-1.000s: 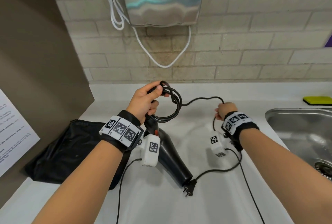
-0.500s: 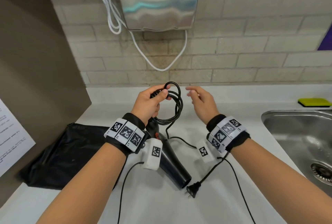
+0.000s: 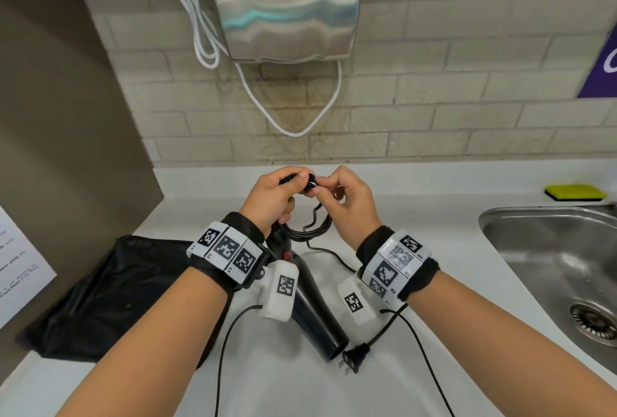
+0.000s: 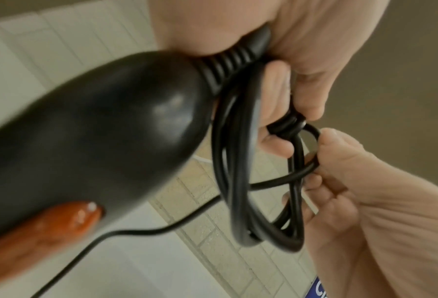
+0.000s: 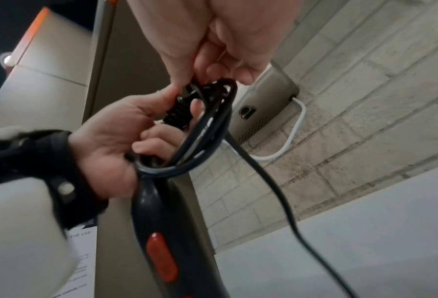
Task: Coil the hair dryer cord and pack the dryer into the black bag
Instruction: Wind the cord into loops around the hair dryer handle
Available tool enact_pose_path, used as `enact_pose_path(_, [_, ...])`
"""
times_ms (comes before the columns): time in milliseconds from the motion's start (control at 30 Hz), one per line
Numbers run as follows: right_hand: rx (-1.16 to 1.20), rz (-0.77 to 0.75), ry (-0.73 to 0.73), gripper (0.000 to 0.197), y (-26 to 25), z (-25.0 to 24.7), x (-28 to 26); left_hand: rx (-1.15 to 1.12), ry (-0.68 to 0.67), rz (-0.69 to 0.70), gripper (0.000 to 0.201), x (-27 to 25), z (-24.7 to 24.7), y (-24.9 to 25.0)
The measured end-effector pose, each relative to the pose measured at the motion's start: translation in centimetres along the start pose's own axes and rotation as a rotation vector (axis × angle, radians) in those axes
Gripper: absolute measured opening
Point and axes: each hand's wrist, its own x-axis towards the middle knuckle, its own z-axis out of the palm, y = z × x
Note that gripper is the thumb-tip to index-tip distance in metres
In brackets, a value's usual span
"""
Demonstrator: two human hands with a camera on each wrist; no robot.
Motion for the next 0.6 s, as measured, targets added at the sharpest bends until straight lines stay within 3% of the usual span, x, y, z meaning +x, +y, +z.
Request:
enact_pose_path(133, [0.023,-0.03,-0.029,0.012,0.1,-0.1,0.0,0.02,-0.018,0.003,0.013,-0.1,0.1,0.1])
enact_pose_path(233, [-0.007,-0.033,-0.08,0.031,0.3,-0.7,0.3,0.04,-0.011,0.005,0.007,-0.2,0.1,0.2])
enact_pose_path(333, [0.001,0.133,-0.257,0.051,0.8,-1.5,0.9,0.092,-0.043,-0.006,0.012,-0.2,0.0,0.2])
enact_pose_path(367, [-0.032,0.161,-0.355,0.05,0.9,-1.6,1.0,0.105,-0.053,-0.004,0.013,-0.2,0.0,0.2])
enact_pose_path(467, [-0.209,0.202,-0.568,0.015,1.1,-1.4,1.1,0.098,-0.051,-0.001,0.016,-0.1,0.0,0.2])
enact_pose_path(600, [-0.258,0.194,-0.533,0.027,1.9,-2.9,1.6,0.024,0.022,0.005,0.016,0.0,-0.5,0.1])
